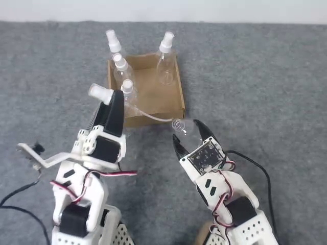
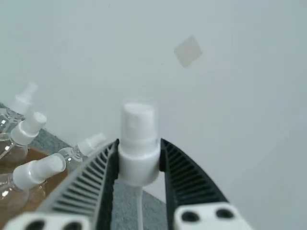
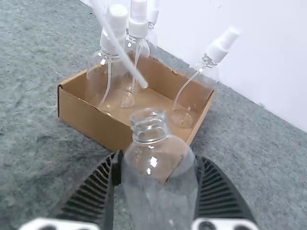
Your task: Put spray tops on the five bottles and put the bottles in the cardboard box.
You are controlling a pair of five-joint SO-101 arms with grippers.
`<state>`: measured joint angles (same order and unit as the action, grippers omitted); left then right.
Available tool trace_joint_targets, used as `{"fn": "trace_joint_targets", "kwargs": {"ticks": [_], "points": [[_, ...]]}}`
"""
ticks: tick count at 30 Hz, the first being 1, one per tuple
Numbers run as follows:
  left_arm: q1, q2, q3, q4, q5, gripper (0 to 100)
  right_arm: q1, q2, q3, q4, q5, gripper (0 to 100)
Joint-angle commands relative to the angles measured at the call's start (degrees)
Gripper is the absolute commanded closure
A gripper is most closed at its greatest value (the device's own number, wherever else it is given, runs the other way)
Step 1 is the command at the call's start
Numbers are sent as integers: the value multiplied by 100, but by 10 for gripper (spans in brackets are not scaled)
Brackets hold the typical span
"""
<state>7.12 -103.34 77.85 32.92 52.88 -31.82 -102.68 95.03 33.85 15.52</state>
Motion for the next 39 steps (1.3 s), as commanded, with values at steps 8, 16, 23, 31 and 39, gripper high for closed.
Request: {"fn": "trace_joint_targets", "kwargs": {"ticks": [8, 16, 23, 31, 39], "points": [[431, -123, -180, 246, 26, 988, -48, -136, 132, -163, 35, 915], [413, -123, 48, 35, 9, 988, -48, -136, 123, -163, 26, 915], [413, -123, 558, -615, -290, 988, -48, -136, 123, -163, 26, 915], [378, -132, 268, -615, -281, 988, -48, -136, 141, -163, 26, 915], [308, -132, 145, -615, -281, 988, -48, -136, 141, -163, 35, 915]]}}
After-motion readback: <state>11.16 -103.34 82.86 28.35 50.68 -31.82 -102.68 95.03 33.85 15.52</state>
